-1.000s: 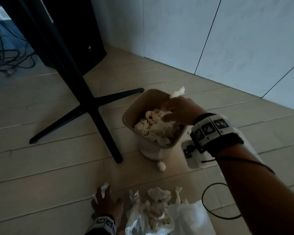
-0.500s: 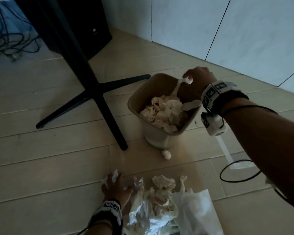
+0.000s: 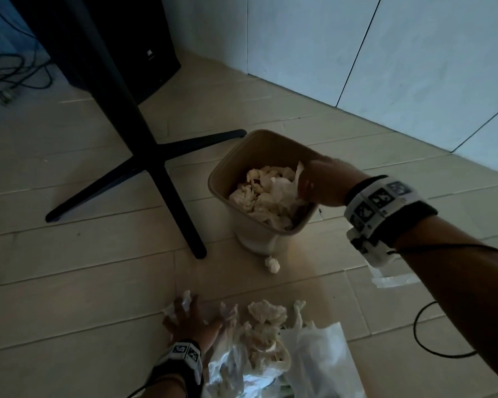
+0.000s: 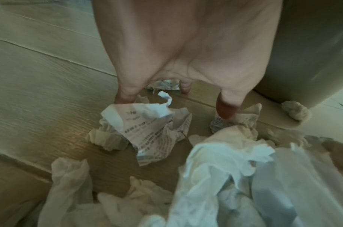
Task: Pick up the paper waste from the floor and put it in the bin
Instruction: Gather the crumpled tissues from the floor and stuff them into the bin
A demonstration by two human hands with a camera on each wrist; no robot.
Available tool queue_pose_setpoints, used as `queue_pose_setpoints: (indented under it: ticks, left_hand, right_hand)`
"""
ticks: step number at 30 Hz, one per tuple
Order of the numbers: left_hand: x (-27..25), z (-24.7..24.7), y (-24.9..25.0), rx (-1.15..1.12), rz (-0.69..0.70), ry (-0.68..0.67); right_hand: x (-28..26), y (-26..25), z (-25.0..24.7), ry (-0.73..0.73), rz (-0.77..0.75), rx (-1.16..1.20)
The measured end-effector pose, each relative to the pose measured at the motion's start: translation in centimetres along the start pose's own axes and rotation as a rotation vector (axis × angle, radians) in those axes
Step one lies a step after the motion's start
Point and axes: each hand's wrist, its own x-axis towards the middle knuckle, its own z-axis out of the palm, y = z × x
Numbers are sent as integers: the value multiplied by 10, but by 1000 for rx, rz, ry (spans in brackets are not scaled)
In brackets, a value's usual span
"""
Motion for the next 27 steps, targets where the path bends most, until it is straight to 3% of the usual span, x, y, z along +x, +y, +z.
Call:
queue_pose_setpoints:
  ticks: [9,14,17,19,21,24,27]
  left_hand:
    - [-4,-5,-1,-13,32,-26]
    - [-11,-7,10,-29,155,68]
    - [-16,4,28,113,271,-21]
    - [-25,8,48,187,304,4]
    - [-35,8,73,240,403,110]
    - [-35,10,111,305,628,199]
    - [-26,12,145,345,747,48]
  right_hand:
    - [25,-30,20,-128,42,-88]
    - [4,-21,-16,163,86,160]
    - [-30,-2,-26,371,111,443]
    - [-58,7,-13,537,219,641]
    - [-84,15,22,601,392,775]
    - [-121,22,98,367,606,830]
    - [-156,18,175,-23,818,917]
